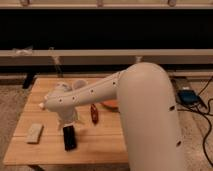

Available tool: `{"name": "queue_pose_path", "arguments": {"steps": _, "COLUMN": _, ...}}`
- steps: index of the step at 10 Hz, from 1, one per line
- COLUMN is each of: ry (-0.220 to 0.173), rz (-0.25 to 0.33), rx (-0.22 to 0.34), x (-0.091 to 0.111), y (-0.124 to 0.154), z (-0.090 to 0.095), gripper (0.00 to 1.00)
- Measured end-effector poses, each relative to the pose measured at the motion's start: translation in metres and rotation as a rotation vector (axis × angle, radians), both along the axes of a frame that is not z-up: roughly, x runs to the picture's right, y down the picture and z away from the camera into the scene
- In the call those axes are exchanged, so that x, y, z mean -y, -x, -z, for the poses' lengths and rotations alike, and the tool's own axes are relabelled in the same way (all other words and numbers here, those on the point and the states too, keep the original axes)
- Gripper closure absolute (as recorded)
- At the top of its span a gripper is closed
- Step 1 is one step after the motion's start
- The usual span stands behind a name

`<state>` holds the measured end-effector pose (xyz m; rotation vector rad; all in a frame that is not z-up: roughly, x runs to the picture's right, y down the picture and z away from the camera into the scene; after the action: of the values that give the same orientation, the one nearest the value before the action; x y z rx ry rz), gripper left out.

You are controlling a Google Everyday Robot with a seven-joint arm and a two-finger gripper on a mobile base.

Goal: Push the eraser across the table

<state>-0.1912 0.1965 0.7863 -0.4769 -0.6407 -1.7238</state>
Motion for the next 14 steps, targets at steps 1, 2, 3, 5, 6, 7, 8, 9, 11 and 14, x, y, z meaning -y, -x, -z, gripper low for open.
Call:
{"name": "queue_pose_path", "arguments": {"steps": 1, "ry": 0.0, "rz": -0.002, "rx": 0.003, "x": 0.004, "y": 0.007, "z": -0.004, "gripper": 0.35}}
{"name": "queue_pose_path", "arguments": {"steps": 2, "ry": 0.0, "rz": -0.002, "rx": 0.006, "x": 0.006, "y": 0.013, "z": -0.006, "gripper": 0.43}}
{"name": "queue_pose_path", "arguments": {"steps": 3, "ry": 0.0, "rz": -0.002, "rx": 0.009, "x": 0.008, "y": 0.02, "z": -0.008, "gripper": 0.53}}
{"name": "queue_pose_path", "arguments": {"steps": 5, "ry": 0.006, "rz": -0.001, "rx": 0.007, "x": 0.008, "y": 0.03, "z": -0.018, "gripper": 0.73}}
{"name": "queue_pose_path", "arguments": {"steps": 6, "ry": 0.011, "rz": 0.001, "rx": 0.008, "x": 0.007, "y": 0.038, "z": -0.022, "gripper": 0.85}}
{"name": "queue_pose_path", "arguments": {"steps": 7, "ry": 0.015, "rz": 0.001, "rx": 0.006, "x": 0.006, "y": 0.041, "z": -0.026, "gripper": 0.94}}
{"name": "queue_pose_path", "arguments": {"steps": 8, "ry": 0.019, "rz": -0.001, "rx": 0.003, "x": 0.006, "y": 0.043, "z": -0.03, "gripper": 0.99}}
{"name": "queue_pose_path", "arguments": {"steps": 9, "ry": 0.023, "rz": -0.002, "rx": 0.001, "x": 0.005, "y": 0.043, "z": -0.033, "gripper": 1.0}}
{"name": "queue_pose_path", "arguments": {"steps": 11, "ry": 0.032, "rz": -0.001, "rx": -0.006, "x": 0.002, "y": 0.046, "z": -0.042, "gripper": 1.0}}
{"name": "queue_pose_path", "arguments": {"steps": 14, "ry": 0.044, "rz": 0.003, "rx": -0.013, "x": -0.003, "y": 0.043, "z": -0.049, "gripper": 1.0}}
